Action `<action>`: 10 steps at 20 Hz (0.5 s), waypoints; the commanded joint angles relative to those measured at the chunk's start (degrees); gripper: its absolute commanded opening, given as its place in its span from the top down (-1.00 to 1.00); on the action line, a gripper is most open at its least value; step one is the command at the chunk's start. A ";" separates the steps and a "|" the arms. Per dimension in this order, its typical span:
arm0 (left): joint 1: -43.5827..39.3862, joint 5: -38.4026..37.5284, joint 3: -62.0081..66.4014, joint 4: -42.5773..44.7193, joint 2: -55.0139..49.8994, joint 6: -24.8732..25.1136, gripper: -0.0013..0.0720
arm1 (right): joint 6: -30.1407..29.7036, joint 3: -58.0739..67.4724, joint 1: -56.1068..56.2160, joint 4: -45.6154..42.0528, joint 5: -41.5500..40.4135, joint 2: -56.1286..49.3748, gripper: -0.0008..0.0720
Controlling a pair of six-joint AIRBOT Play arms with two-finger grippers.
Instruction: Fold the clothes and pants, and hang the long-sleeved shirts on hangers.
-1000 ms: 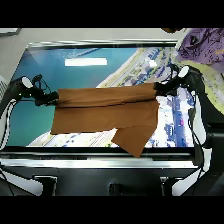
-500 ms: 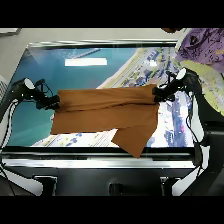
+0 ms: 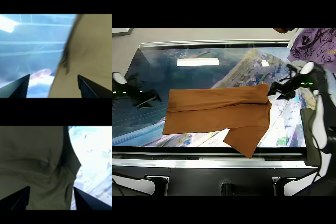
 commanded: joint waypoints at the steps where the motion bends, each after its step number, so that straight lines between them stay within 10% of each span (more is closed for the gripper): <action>1: 5.42 -0.55 -9.35 -0.09 8.48 0.92 -0.93 | -5.29 -9.68 -7.23 6.60 2.71 7.06 -0.71; 10: 8.33 6.51 -36.83 -0.13 25.20 -0.68 -0.86 | -13.11 -55.58 -6.88 22.97 -5.73 24.41 -0.64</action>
